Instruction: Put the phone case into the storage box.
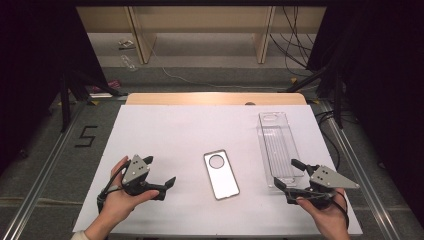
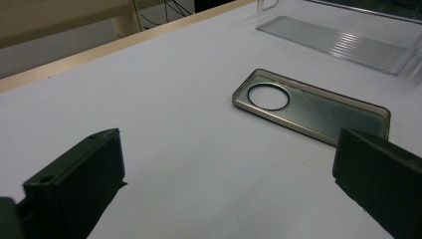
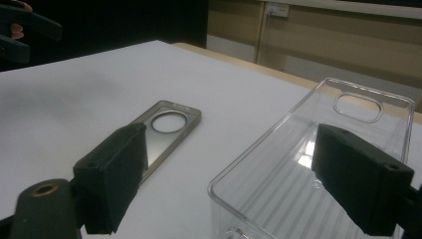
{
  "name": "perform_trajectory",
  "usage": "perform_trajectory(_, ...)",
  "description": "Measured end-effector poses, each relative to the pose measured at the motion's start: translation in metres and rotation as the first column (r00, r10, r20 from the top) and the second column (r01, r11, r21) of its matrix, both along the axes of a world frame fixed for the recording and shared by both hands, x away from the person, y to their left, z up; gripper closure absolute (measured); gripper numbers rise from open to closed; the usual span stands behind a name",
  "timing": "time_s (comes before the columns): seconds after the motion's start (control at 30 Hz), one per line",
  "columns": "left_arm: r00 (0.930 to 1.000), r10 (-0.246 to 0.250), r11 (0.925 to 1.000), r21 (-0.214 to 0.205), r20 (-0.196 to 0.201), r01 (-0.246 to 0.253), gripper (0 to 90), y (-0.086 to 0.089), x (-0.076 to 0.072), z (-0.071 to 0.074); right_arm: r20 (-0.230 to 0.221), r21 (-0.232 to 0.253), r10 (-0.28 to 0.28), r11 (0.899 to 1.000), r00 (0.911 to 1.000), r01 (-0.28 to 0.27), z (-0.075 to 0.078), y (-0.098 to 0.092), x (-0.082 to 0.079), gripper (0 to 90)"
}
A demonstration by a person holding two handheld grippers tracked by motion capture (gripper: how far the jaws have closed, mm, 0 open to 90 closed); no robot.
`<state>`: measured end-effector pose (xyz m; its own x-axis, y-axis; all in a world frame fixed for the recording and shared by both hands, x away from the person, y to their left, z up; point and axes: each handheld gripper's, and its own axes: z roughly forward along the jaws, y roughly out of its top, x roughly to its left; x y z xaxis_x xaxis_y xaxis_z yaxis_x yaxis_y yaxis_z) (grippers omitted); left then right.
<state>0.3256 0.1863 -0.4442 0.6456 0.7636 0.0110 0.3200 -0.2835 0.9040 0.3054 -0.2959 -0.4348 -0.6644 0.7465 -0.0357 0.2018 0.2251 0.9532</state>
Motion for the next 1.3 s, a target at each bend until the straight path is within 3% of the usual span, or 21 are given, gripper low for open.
perform_trajectory(0.43, 1.0, 0.004, 1.0, 0.002, 0.005, -0.004, 0.0, 0.0, -0.001, 0.001, 0.014, 0.004, -0.012, 1.0, 0.9998, 0.012, 0.004, 0.005, -0.002, 18.4)
perform_trajectory(0.47, 1.0, 0.003, 1.0, 0.003, 0.006, -0.003, 0.0, 0.0, -0.002, 0.001, 0.027, -0.009, -0.026, 1.0, 0.9993, 0.027, 0.006, 0.01, -0.002, 25.1)
perform_trajectory(0.5, 1.0, 0.003, 1.0, 0.003, 0.006, -0.003, 0.0, 0.0, -0.002, 0.001, 0.027, -0.009, -0.026, 1.0, 0.9993, 0.027, 0.006, 0.01, -0.002, 25.1)
perform_trajectory(0.63, 1.0, 0.002, 1.0, 0.005, 0.008, -0.002, 0.0, -0.001, -0.002, 0.001, 0.038, -0.062, -0.006, 0.998, 0.9992, 0.009, 0.008, 0.03, -0.001, 47.5)
perform_trajectory(0.67, 1.0, 0.001, 1.0, 0.005, 0.008, -0.001, 0.0, -0.001, -0.002, 0.001, 0.038, -0.062, -0.006, 0.998, 0.9992, 0.009, 0.008, 0.03, -0.001, 47.5)
perform_trajectory(0.7, 1.0, 0.002, 1.0, 0.007, 0.008, -0.002, 0.0, -0.001, -0.002, 0.001, 0.031, -0.09, 0.011, 0.996, 0.9995, -0.008, 0.009, 0.04, 0.001, 61.2)
perform_trajectory(0.73, 1.0, 0.002, 1.0, 0.007, 0.008, -0.002, 0.0, -0.001, -0.002, 0.001, 0.02, -0.107, 0.016, 0.994, 0.9997, -0.014, 0.009, 0.044, 0.001, 66.5)
perform_trajectory(0.77, 1.0, 0.003, 1.0, 0.006, 0.008, -0.003, 0.0, -0.001, -0.002, 0.001, 0.02, -0.107, 0.016, 0.994, 0.9997, -0.014, 0.009, 0.044, 0.001, 66.5)
perform_trajectory(0.8, 1.0, 0.004, 1.0, 0.007, 0.008, -0.004, 0.0, -0.001, -0.001, 0.001, -0.006, -0.131, 0.031, 0.991, 0.9995, -0.031, 0.009, 0.053, 0.004, 75.5)
perform_trajectory(0.9, 1.0, 0.005, 1.0, 0.005, 0.007, -0.005, 0.0, -0.001, -0.001, 0.001, -0.074, -0.162, 0.045, 0.985, 0.9962, -0.056, 0.007, 0.067, 0.011, 85.0)
perform_trajectory(1.07, 0.9999, 0.007, 1.0, 0.003, 0.008, -0.007, 0.0, -0.001, -0.001, 0.001, -0.169, -0.226, 0.032, 0.972, 0.9852, -0.07, -0.003, 0.089, 0.023, 90.0)
perform_trajectory(1.1, 0.9999, 0.007, 1.0, 0.003, 0.008, -0.007, 0.0, -0.001, -0.001, 0.001, -0.169, -0.226, 0.032, 0.972, 0.9852, -0.07, -0.003, 0.089, 0.023, 90.0)
perform_trajectory(1.13, 1.0, 0.006, 1.0, 0.002, 0.007, -0.006, 0.0, -0.001, -0.001, 0.001, -0.2, -0.232, 0.019, 0.97, 0.9796, -0.067, -0.007, 0.094, 0.026, 90.0)
perform_trajectory(1.2, 1.0, 0.006, 1.0, 0.003, 0.008, -0.006, 0.0, -0.001, -0.001, 0.001, -0.209, -0.239, 0.013, 0.969, 0.9778, -0.064, -0.009, 0.097, 0.028, 90.0)
perform_trajectory(1.3, 0.9999, 0.007, 1.0, 0.003, 0.008, -0.007, 0.0, -0.001, -0.001, 0.001, -0.251, -0.259, -0.017, 0.964, 0.9677, -0.051, -0.015, 0.103, 0.033, 90.0)
